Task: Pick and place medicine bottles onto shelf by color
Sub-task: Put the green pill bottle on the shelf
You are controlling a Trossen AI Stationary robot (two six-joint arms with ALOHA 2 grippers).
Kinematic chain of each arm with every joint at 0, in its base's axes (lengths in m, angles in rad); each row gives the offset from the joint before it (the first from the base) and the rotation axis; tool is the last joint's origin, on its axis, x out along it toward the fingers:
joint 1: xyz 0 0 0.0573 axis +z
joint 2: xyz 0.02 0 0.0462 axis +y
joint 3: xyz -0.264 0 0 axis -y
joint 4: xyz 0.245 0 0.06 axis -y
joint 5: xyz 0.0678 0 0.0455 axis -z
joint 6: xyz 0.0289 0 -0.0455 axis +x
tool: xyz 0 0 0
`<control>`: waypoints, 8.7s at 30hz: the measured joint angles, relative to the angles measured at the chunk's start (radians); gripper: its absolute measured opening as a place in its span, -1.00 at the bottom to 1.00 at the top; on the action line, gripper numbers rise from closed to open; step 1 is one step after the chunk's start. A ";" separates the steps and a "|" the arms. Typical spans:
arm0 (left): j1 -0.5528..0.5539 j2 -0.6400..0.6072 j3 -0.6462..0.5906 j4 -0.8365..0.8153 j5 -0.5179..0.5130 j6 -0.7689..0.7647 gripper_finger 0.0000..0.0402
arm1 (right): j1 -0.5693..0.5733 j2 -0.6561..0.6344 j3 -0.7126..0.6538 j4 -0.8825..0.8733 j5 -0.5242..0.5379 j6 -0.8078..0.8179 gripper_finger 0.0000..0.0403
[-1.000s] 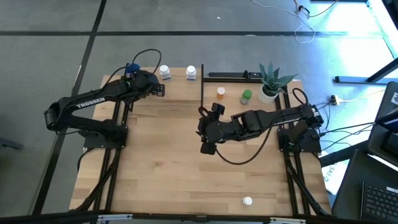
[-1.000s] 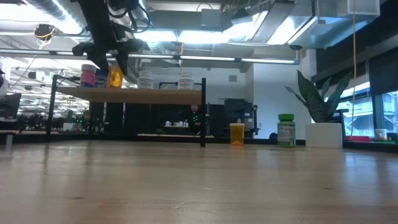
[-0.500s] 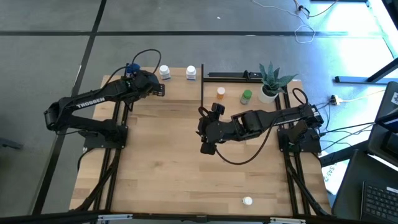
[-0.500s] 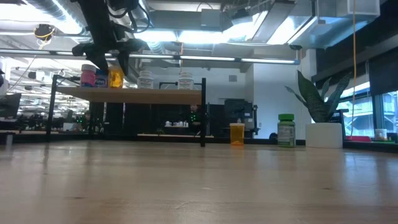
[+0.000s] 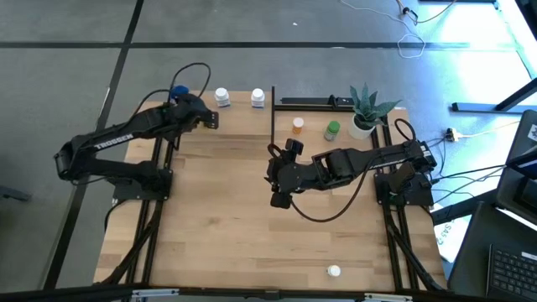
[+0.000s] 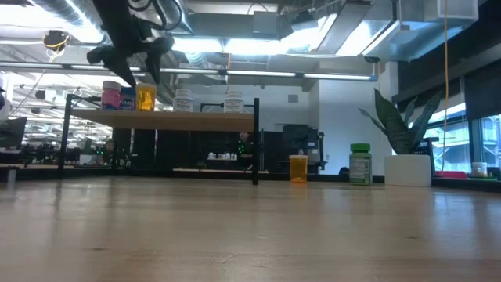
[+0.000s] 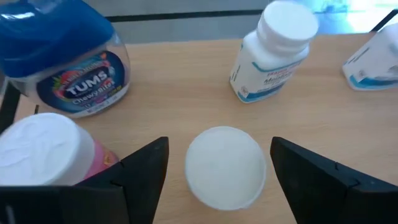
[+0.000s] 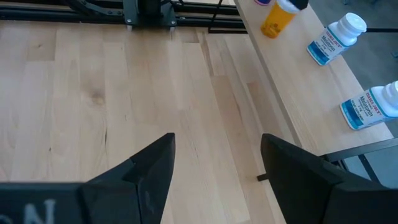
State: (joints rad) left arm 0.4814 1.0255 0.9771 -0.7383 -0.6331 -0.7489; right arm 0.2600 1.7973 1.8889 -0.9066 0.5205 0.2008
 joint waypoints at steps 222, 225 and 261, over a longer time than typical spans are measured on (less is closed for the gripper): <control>-0.762 0.020 0.000 0.209 -0.082 0.783 0.38 | -0.980 0.000 -0.535 -0.218 -0.364 -0.179 0.28; -0.762 0.020 0.000 0.209 -0.082 0.783 0.38 | -0.980 0.000 -0.535 -0.218 -0.376 -0.178 0.17; -0.761 0.020 0.000 0.209 -0.082 0.783 0.38 | -0.448 0.000 -0.388 -0.400 -0.395 -0.206 0.05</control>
State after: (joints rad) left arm -0.2799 1.0451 0.9772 -0.5297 -0.7151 0.0345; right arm -0.1877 1.7973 1.5005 -1.3067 0.1255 -0.0048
